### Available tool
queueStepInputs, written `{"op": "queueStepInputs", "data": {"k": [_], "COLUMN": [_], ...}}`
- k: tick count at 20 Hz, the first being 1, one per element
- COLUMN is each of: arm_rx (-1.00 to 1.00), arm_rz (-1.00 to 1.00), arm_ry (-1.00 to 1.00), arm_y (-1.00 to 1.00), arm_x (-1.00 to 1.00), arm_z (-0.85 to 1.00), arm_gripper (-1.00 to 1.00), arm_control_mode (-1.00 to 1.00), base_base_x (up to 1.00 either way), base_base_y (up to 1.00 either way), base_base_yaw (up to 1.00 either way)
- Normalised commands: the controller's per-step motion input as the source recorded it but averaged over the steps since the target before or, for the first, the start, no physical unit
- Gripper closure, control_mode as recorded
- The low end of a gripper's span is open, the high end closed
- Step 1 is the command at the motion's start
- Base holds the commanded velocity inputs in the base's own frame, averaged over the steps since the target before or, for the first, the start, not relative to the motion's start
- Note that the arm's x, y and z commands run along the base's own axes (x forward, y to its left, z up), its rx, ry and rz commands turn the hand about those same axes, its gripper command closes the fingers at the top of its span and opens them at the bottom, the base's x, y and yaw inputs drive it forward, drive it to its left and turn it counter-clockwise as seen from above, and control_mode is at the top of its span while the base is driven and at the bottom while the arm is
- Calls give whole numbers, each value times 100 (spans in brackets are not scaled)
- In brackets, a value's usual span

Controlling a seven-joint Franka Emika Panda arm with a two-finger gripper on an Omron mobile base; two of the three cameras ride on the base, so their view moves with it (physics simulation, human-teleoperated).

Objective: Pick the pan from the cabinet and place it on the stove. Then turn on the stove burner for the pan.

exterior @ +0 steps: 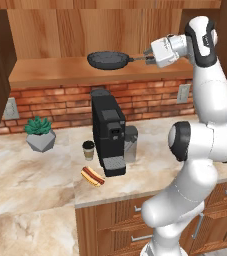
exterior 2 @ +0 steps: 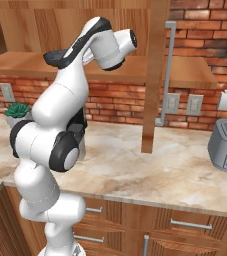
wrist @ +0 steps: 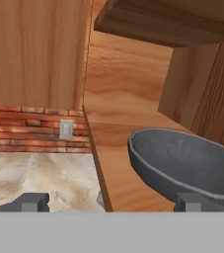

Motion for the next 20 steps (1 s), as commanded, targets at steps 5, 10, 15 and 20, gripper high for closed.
{"op": "queueStepInputs", "data": {"k": [5,10,15,20], "arm_rx": [-2,-6,-6,-4], "arm_rz": [0,0,0,0], "arm_ry": [-5,-4,-3,0], "arm_y": [-5,0,-1,0], "arm_x": [12,10,12,15], "arm_z": [-4,0,0,-4], "arm_gripper": [-100,-100,-100,-100], "arm_control_mode": [-100,-100,-100,-100], "base_base_x": [0,0,0,0], "base_base_y": [0,0,0,0], "base_base_yaw": [0,0,0,0]}}
